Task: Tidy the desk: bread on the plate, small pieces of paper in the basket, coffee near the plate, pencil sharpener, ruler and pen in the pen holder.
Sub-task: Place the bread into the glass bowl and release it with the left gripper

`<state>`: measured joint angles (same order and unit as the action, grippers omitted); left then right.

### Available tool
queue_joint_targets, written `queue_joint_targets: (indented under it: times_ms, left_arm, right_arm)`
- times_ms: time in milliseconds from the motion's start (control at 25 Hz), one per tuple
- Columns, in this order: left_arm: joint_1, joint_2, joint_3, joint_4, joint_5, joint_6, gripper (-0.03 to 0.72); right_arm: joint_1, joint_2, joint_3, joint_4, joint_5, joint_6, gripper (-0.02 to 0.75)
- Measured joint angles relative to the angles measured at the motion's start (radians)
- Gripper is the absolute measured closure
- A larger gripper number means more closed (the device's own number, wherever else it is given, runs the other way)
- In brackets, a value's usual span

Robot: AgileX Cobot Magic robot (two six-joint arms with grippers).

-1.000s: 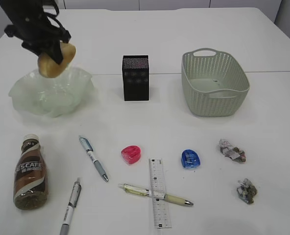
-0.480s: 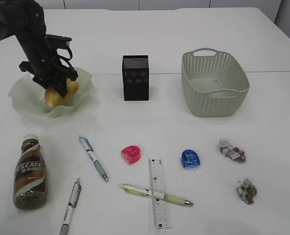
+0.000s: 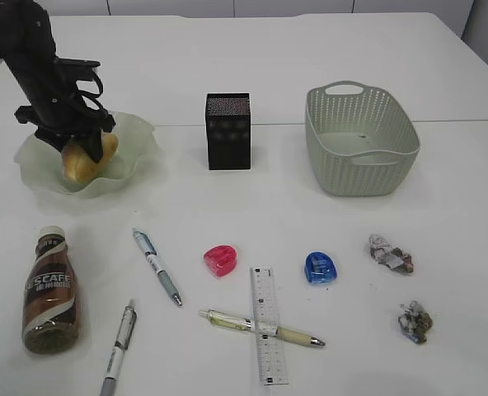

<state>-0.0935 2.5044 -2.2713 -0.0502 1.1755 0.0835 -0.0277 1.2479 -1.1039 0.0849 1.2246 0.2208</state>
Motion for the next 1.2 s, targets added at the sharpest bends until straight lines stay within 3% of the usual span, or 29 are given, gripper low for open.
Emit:
queue_joint_targets:
  times_ms: [200,280,680,1080,1200]
  left_arm:
    - [0.0,0.001,0.0,-0.033,-0.009,0.0,0.076]
    - [0.0,0.001,0.0,-0.036,-0.01,0.0,0.039]
    - [0.0,-0.065,0.0,-0.024,0.05,0.0,0.09]
    - [0.0,-0.314,0.0,-0.024,0.064,-0.024,0.121]
    - [0.0,-0.393,0.002,-0.03,0.069,-0.029,0.126]
  right_arm:
    - [0.0,0.0,0.0,0.0,-0.001,0.0,0.249]
    - [0.0,0.0,0.0,0.0,-0.001,0.0,0.249]
    - [0.0,0.0,0.0,0.014,-0.006,-0.01,0.249]
    - [0.0,0.034,-0.002,0.064,-0.078,-0.233,0.249]
    - [0.0,0.09,-0.002,0.128,-0.087,-0.313,0.249]
